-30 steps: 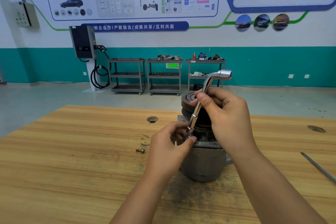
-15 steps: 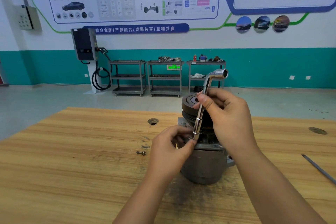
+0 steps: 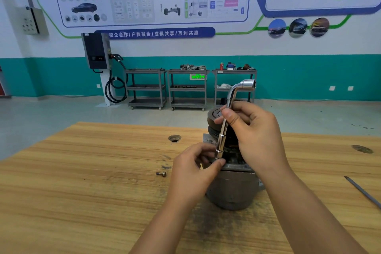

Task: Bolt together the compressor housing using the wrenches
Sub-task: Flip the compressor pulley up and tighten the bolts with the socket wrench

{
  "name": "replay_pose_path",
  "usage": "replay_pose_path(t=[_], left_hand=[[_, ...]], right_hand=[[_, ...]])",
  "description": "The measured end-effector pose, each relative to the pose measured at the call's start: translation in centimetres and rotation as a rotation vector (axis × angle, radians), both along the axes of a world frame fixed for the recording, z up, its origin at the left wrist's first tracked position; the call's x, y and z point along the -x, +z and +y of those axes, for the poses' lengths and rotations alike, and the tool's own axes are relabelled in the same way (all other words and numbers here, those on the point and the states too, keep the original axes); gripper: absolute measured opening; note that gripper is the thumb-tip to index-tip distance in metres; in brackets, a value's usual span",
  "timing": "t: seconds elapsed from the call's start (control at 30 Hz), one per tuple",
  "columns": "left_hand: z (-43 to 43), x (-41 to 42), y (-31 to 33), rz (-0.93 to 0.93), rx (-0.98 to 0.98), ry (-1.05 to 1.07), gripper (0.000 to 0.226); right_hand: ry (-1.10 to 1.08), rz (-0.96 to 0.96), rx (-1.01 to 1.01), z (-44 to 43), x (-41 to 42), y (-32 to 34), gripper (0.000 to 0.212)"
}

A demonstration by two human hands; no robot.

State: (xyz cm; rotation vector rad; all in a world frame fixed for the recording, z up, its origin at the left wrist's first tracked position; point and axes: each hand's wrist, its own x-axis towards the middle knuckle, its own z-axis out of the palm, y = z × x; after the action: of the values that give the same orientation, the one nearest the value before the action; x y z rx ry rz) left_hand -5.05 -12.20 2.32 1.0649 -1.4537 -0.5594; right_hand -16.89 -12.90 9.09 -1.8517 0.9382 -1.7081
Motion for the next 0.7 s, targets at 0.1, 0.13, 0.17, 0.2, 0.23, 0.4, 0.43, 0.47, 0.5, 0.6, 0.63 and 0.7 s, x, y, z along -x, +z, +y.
replay_pose_path(t=[0.1, 0.13, 0.17, 0.2, 0.23, 0.4, 0.43, 0.47, 0.5, 0.6, 0.63, 0.7], left_hand=[[0.07, 0.09, -0.04, -0.007, -0.005, -0.006, 0.027], [0.10, 0.12, -0.06, -0.013, -0.006, -0.007, 0.027], [0.12, 0.16, -0.08, -0.015, -0.007, -0.006, 0.026], [0.13, 0.18, -0.10, -0.013, -0.008, -0.006, 0.026], [0.12, 0.18, -0.12, -0.008, -0.010, -0.008, 0.025], [-0.01, -0.01, -0.23, 0.013, 0.006, -0.022, 0.013], [-0.05, -0.07, -0.23, 0.024, 0.022, -0.008, 0.011], [-0.07, -0.11, -0.20, 0.046, 0.033, 0.006, 0.011], [-0.09, -0.12, -0.14, 0.074, 0.037, 0.013, 0.014], [-0.14, -0.13, 0.00, 0.124, 0.039, 0.001, 0.019], [-0.15, -0.13, 0.02, 0.126, 0.044, -0.009, 0.019], [-0.20, 0.01, -0.03, 0.116, 0.048, -0.022, 0.018]], right_hand=[[-0.041, 0.113, -0.009, -0.15, 0.07, 0.06, 0.019], [-0.059, 0.153, -0.010, -0.20, 0.12, 0.07, 0.018], [-0.073, 0.186, -0.013, -0.20, 0.18, 0.08, 0.018], [-0.074, 0.210, -0.018, -0.17, 0.23, 0.11, 0.019], [-0.064, 0.224, -0.022, -0.12, 0.27, 0.15, 0.022], [-0.030, 0.218, -0.050, 0.02, 0.44, 0.23, 0.023], [-0.044, 0.205, -0.045, 0.01, 0.38, 0.15, 0.021], [-0.063, 0.188, -0.037, 0.00, 0.30, 0.07, 0.022], [-0.083, 0.170, -0.029, 0.02, 0.22, -0.01, 0.023], [-0.132, 0.154, -0.018, 0.03, -0.07, -0.19, 0.025], [-0.148, 0.155, -0.020, 0.00, -0.14, -0.26, 0.024], [-0.176, 0.156, -0.024, -0.14, -0.19, -0.41, 0.021]])
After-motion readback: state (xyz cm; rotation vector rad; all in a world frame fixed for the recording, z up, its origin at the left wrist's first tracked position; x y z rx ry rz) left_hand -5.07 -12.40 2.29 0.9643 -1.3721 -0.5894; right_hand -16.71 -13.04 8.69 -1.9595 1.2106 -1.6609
